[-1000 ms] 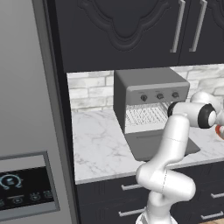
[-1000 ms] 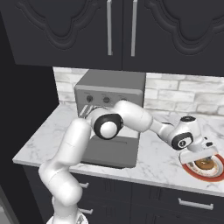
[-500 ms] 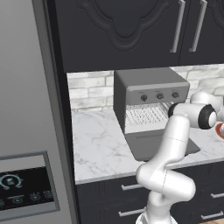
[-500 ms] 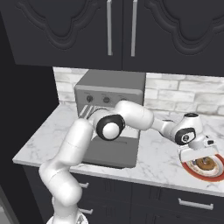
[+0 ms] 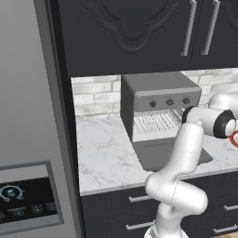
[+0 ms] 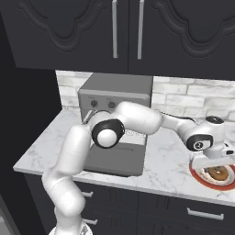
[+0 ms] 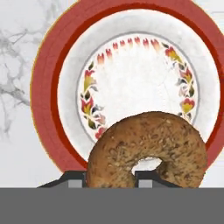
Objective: Pick up the bagel from the plate, place it on the toaster oven rack, close the door, and set the timer.
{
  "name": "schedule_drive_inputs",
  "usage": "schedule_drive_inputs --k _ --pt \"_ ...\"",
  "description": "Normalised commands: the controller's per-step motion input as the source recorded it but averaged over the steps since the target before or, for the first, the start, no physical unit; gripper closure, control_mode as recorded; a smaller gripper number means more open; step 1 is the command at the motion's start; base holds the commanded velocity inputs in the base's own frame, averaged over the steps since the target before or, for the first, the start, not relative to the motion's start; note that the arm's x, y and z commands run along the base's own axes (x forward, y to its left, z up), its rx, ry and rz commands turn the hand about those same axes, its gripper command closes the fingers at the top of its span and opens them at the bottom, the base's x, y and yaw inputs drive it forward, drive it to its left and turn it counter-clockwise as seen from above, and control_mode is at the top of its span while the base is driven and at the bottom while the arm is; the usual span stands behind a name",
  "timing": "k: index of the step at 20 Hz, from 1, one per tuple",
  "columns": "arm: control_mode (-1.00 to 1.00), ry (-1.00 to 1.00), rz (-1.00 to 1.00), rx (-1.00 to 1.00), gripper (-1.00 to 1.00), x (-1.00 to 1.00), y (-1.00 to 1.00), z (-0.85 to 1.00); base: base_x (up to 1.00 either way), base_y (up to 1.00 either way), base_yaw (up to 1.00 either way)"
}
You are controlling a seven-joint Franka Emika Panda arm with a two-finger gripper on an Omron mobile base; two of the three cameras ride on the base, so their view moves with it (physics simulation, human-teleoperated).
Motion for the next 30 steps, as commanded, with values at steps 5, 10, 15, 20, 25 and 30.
schedule_drive_inputs --k 5,10,15,20,25,30 --pt "-1.00 -0.31 0.00 0.00 1.00 -0.68 0.68 0.78 0.00 0.00 0.00" --pt "-1.00 -0.28 0.00 0.00 1.00 -0.46 0.90 0.76 0.00 0.00 0.00" --pt "-1.00 -0.10 0.00 0.00 1.00 -0.03 0.97 0.69 0.00 0.00 0.00" --pt "-1.00 0.00 0.00 -0.01 1.00 0.00 0.86 0.61 0.00 0.00 0.00" --pt "-1.00 0.00 0.00 -0.03 1.00 0.00 0.79 0.34 0.00 0.00 0.00" --pt "-1.00 0.00 0.00 -0.01 1.00 0.00 0.78 0.23 0.00 0.00 0.00"
